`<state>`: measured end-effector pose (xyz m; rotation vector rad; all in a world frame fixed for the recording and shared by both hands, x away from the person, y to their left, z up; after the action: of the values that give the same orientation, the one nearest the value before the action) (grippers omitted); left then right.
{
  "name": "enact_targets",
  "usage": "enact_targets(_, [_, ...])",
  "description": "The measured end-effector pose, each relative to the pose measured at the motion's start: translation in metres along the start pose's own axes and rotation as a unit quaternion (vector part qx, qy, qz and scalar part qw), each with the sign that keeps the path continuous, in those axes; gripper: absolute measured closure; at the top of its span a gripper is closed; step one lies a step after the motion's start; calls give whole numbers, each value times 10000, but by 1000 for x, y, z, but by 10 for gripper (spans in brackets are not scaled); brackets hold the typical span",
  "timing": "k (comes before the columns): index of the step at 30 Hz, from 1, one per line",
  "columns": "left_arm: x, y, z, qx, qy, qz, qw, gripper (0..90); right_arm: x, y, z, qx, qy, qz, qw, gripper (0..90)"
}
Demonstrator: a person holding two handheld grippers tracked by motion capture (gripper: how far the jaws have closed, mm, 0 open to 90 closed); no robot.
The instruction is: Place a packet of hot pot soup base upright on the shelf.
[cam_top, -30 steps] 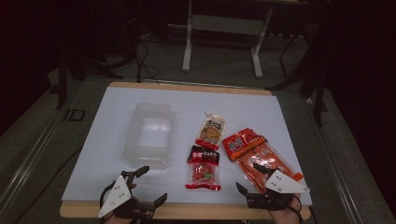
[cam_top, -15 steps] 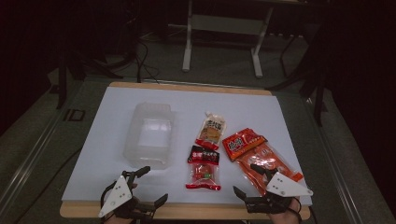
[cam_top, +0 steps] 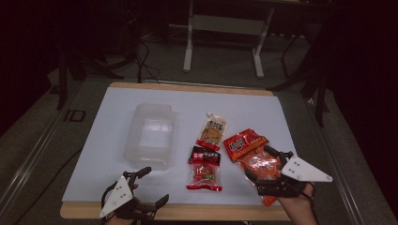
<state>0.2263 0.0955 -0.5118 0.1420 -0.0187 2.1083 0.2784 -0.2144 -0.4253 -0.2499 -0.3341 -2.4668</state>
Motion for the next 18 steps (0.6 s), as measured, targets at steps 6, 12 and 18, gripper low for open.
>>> enact_targets(6, [0, 0, 0, -4, 2, 5, 10000, 15, -13, 23, 8, -13, 13, -161, 9999, 102])
enact_targets(12, [0, 0, -1, -2, -18, -4, 10000, 15, -28, 44, 10, -29, -63, -262, 9996, 102])
enact_targets(18, [-1, 0, -1, 3, -32, -12, 10000, 15, -45, 59, 5, -63, -226, -315, 9992, 109])
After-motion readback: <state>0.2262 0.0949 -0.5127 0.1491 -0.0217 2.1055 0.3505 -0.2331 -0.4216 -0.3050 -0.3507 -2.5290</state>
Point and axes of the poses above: each handheld gripper's, and its own axes: x roughly backward along the jaws, z roughly out of its top, y roughly to its right, the point moved 8 cm from there along -x, roughly forward along the jaws, and after that the axes turned 9 degrees about -z, right-handed, at the moved point
